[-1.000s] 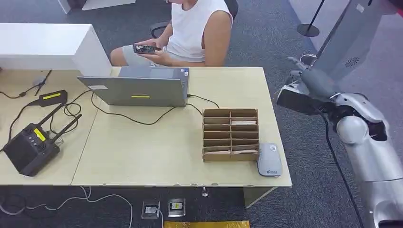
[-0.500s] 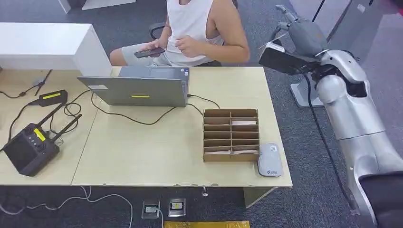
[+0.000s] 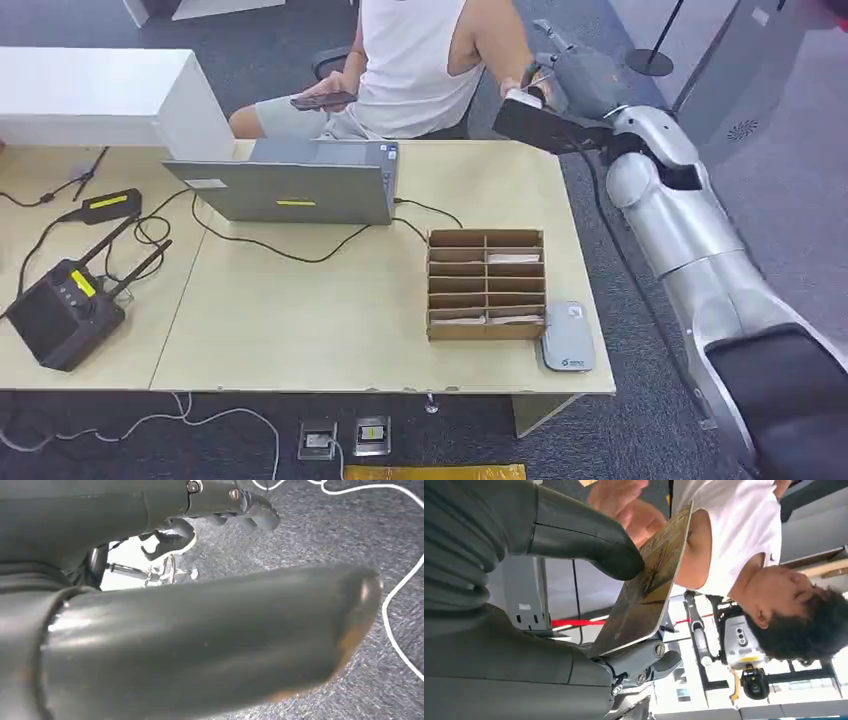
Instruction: Pass the card to the sensor for recognition and then transmit it.
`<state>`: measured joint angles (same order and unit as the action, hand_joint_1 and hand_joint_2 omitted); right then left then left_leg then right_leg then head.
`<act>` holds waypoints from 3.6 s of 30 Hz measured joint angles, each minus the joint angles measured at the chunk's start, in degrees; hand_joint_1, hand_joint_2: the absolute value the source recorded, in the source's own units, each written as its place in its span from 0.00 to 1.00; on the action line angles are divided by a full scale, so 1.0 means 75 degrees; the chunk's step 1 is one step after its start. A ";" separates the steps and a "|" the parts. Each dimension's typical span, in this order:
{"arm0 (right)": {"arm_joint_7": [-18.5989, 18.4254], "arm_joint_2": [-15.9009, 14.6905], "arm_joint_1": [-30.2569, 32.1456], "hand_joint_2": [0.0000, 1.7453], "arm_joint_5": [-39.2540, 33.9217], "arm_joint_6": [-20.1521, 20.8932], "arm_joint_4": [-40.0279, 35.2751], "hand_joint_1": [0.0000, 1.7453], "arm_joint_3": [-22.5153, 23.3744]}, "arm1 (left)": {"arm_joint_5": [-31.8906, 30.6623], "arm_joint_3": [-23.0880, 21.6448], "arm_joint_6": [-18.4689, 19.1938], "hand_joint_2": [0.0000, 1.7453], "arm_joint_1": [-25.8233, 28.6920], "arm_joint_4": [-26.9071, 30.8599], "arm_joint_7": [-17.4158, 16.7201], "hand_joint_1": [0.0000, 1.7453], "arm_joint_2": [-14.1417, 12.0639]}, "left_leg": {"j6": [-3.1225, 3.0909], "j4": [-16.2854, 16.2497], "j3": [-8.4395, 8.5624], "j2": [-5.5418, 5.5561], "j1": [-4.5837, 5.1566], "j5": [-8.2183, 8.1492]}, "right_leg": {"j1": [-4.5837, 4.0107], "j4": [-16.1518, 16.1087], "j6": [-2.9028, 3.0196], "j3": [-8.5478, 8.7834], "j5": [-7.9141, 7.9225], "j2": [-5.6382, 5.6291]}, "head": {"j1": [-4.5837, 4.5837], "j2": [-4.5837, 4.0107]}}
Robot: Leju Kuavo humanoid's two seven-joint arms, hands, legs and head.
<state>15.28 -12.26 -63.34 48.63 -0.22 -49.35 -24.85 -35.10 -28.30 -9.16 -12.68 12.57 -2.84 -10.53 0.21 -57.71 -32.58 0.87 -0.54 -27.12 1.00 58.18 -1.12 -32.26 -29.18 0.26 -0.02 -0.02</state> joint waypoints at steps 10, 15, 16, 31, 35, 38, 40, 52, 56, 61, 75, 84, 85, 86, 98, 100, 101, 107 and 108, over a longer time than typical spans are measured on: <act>0.0064 0.0381 0.0003 1.00 0.0000 -0.0277 0.0809 1.00 -0.0178 | -0.0017 -0.0003 0.0035 0.00 -0.0048 0.0041 0.0000 0.00 0.0015 | 0.0001 0.0000 0.0000 -0.0001 -0.0003 0.0000 | -0.0003 -0.0001 0.0000 -0.0001 0.0000 -0.0001 | 0.0003 0.0000; 0.0067 0.0440 0.0010 1.00 -0.0003 -0.0274 0.1025 1.00 -0.0213 | -0.0014 -0.0003 0.0032 0.00 -0.0046 0.0041 0.0000 0.00 0.0012 | 0.0001 -0.0001 0.0001 -0.0001 -0.0002 0.0000 | -0.0003 -0.0002 0.0000 -0.0001 0.0000 0.0000 | 0.0000 0.0000; 0.0067 0.0443 0.0015 1.00 -0.0003 -0.0274 0.1066 0.91 -0.0224 | -0.0015 -0.0003 0.0029 0.00 -0.0045 0.0041 0.0000 0.00 0.0015 | 0.0001 -0.0001 0.0000 -0.0001 -0.0003 0.0000 | -0.0003 -0.0002 0.0000 -0.0001 0.0000 0.0000 | 0.0000 0.0000; -0.0175 0.0478 0.0109 1.00 0.0000 -0.0425 0.1538 0.00 -0.0390 | -0.0023 -0.0003 0.0020 0.00 -0.0023 0.0041 -0.0003 0.00 0.0012 | 0.0001 -0.0001 0.0001 -0.0001 -0.0003 0.0000 | -0.0003 -0.0002 0.0000 -0.0003 0.0000 -0.0002 | 0.0003 0.0000; -0.0189 0.0478 0.0137 1.00 -0.0009 -0.0530 0.1617 0.00 -0.0390 | -0.0026 -0.0003 0.0014 0.00 -0.0018 0.0041 -0.0009 0.00 0.0012 | 0.0001 -0.0001 0.0002 -0.0001 -0.0003 0.0000 | -0.0003 -0.0002 0.0000 -0.0004 0.0000 -0.0003 | 0.0000 0.0000; -0.0076 0.0466 0.0141 1.00 -0.0327 -0.0664 0.1631 0.00 -0.0376 | -0.0026 -0.0003 0.0009 0.00 -0.0007 0.0041 -0.0012 0.00 0.0012 | 0.0001 -0.0002 0.0003 -0.0003 -0.0003 0.0000 | -0.0003 -0.0002 0.0000 -0.0005 0.0000 -0.0007 | 0.0000 0.0000; -0.0041 0.0434 0.0143 1.00 -0.0542 -0.0649 0.1608 0.00 -0.0358 | -0.0026 -0.0003 0.0003 0.00 0.0006 0.0041 -0.0012 0.00 0.0012 | 0.0001 -0.0001 0.0005 -0.0006 -0.0003 0.0000 | -0.0003 -0.0002 0.0000 -0.0005 0.0000 -0.0009 | 0.0000 0.0000; -0.0144 -0.0036 0.0779 1.00 -0.3357 0.0282 -0.0136 0.00 0.0118 | 0.0079 0.0003 -0.0087 0.00 0.0131 0.0041 0.0111 0.00 -0.0023 | 0.0000 -0.0004 0.0012 -0.0007 -0.0002 0.0000 | -0.0003 -0.0004 0.0000 -0.0001 0.0000 -0.0008 | 0.0003 0.0000; -0.0578 -0.0375 0.1395 1.00 -0.4008 0.0642 -0.1672 0.00 0.0427 | 0.0259 0.0049 -0.0247 0.00 0.0253 0.0038 0.0154 0.00 -0.0064 | 0.0004 -0.0003 0.0014 -0.0012 -0.0002 -0.0005 | -0.0002 -0.0006 0.0000 -0.0002 0.0000 -0.0015 | -0.0006 0.0000; -0.0930 -0.0773 0.2259 1.00 -0.4535 0.0857 -0.3423 0.00 0.0892 | 0.0478 0.0166 -0.0484 0.00 0.0481 0.0038 0.0221 0.00 -0.0076 | 0.0005 -0.0002 0.0014 -0.0016 -0.0003 -0.0007 | -0.0002 -0.0008 0.0000 -0.0003 0.0000 -0.0018 | 0.0003 0.0000; -0.1661 -0.1405 0.4592 1.00 -0.4893 0.1370 -0.6245 0.00 0.2011 | 0.0600 0.0417 -0.0542 0.00 0.0621 0.0029 0.0221 0.00 -0.0143 | 0.0005 0.0000 0.0015 -0.0019 -0.0004 -0.0008 | -0.0003 -0.0009 0.0000 0.0001 -0.0001 -0.0020 | 0.0000 0.0000; -0.1941 -0.1490 0.5335 1.00 -0.4739 0.1728 -0.6895 0.00 0.2285 | 0.0612 0.0571 -0.0536 0.00 0.0623 0.0026 0.0213 0.00 -0.0166 | 0.0005 0.0000 0.0011 -0.0018 -0.0003 -0.0008 | -0.0003 -0.0009 0.0000 0.0000 -0.0001 -0.0017 | 0.0000 0.0000; -0.1964 -0.1490 0.5395 1.00 -0.4703 0.1761 -0.6928 0.00 0.2297 | 0.0612 0.0580 -0.0539 0.00 0.0623 0.0026 0.0213 0.00 -0.0172 | 0.0005 0.0000 0.0010 -0.0018 -0.0003 -0.0008 | -0.0003 -0.0009 0.0000 0.0000 -0.0001 -0.0018 | 0.0003 0.0000; -0.2008 -0.1490 0.5435 1.00 -0.4637 0.1839 -0.6977 0.00 0.2305 | 0.0612 0.0595 -0.0539 0.00 0.0622 0.0026 0.0213 0.00 -0.0178 | 0.0005 0.0000 0.0011 -0.0019 -0.0003 -0.0008 | -0.0003 -0.0009 0.0000 -0.0001 -0.0001 -0.0019 | 0.0000 0.0000; -0.2541 -0.1831 0.5847 1.00 -0.2928 0.2968 -0.7791 0.00 0.2267 | 0.0618 0.0802 -0.0557 0.00 0.0616 0.0026 0.0099 0.00 -0.0178 | 0.0005 0.0000 0.0012 -0.0019 -0.0003 -0.0009 | -0.0002 -0.0009 0.0000 0.0000 -0.0001 -0.0020 | 0.0000 0.0000; -0.2724 -0.1886 0.5934 1.00 -0.2414 0.3386 -0.7973 0.00 0.2250 | 0.0586 0.0807 -0.0557 0.00 0.0616 0.0026 0.0053 0.00 -0.0178 | 0.0005 0.0000 0.0011 -0.0019 -0.0003 -0.0009 | -0.0003 -0.0010 0.0000 0.0001 -0.0001 -0.0018 | 0.0000 0.0000; -0.2813 -0.1915 0.6018 1.00 -0.2176 0.3553 -0.8085 0.00 0.2221 | 0.0551 0.0810 -0.0554 0.00 0.0616 0.0026 0.0044 0.00 -0.0178 | 0.0005 0.0000 0.0011 -0.0019 -0.0003 -0.0009 | -0.0002 -0.0010 0.0000 0.0000 -0.0001 -0.0015 | 0.0003 0.0000; -0.3127 -0.2052 0.6420 1.00 -0.1436 0.4203 -0.8507 0.00 0.1967 | 0.0443 0.0813 -0.0545 0.00 0.0612 0.0026 0.0020 0.00 -0.0175 | 0.0005 0.0001 0.0011 -0.0018 -0.0003 -0.0010 | -0.0003 -0.0009 0.0004 0.0000 -0.0003 -0.0017 | 0.0000 0.0000; -0.3162 -0.2081 0.6488 1.00 -0.1332 0.4307 -0.8545 0.00 0.1912 | 0.0402 0.0813 -0.0536 0.00 0.0612 0.0026 0.0009 0.00 -0.0172 | 0.0004 0.0001 0.0010 -0.0018 -0.0003 -0.0010 | -0.0003 -0.0009 0.0004 -0.0001 -0.0003 -0.0017 | 0.0000 0.0000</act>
<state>-8.44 -27.87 -14.67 38.64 32.08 -113.44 -10.51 -32.08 -22.21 -13.18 -8.09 12.76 -2.77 -11.83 0.25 -57.70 -32.50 0.73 -0.57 -27.19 0.98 58.11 -1.09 -32.27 -29.21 0.13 -0.02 -0.02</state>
